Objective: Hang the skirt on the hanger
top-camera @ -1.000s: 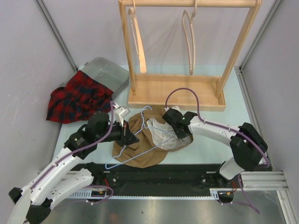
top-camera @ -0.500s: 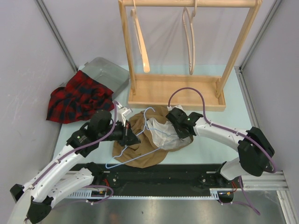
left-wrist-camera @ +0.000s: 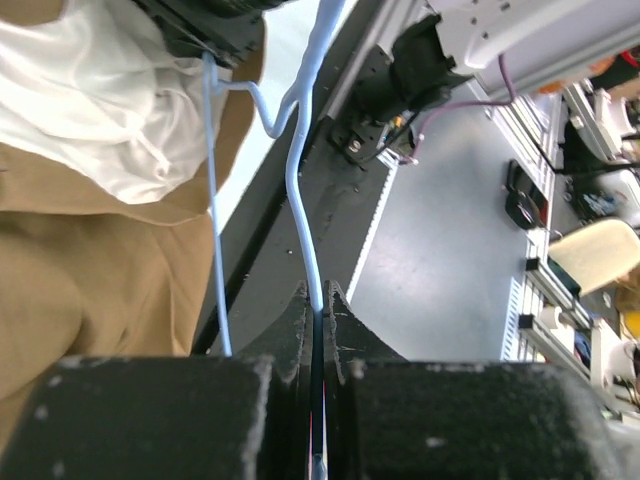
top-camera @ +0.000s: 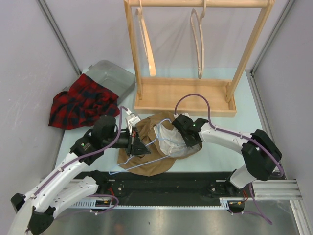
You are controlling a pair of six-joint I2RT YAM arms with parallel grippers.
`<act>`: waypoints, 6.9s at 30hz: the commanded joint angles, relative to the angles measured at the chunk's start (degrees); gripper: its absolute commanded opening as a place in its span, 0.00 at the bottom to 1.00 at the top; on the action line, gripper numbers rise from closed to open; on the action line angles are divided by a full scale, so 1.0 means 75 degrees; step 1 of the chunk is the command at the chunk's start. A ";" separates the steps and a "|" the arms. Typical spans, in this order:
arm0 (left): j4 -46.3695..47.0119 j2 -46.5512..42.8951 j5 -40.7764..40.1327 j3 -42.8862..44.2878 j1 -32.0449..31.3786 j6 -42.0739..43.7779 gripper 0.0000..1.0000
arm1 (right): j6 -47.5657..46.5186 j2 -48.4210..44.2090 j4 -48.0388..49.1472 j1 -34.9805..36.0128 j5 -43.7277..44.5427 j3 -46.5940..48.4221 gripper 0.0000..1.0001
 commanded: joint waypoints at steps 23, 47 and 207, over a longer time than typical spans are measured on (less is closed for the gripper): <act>0.0669 0.0512 0.0391 -0.0289 -0.0412 0.0329 0.00 | 0.0345 -0.1732 0.0051 -0.0290 0.0356 -0.0126 0.00; 0.0775 0.1110 0.0086 -0.0055 -0.0540 0.0282 0.00 | -0.0335 -0.0772 0.0626 0.0050 -0.0548 -0.0396 0.30; 0.2696 0.1146 -0.1051 -0.0629 -0.0587 -0.2449 0.00 | 0.0626 -0.2482 0.0485 0.0120 0.0320 -0.0829 0.00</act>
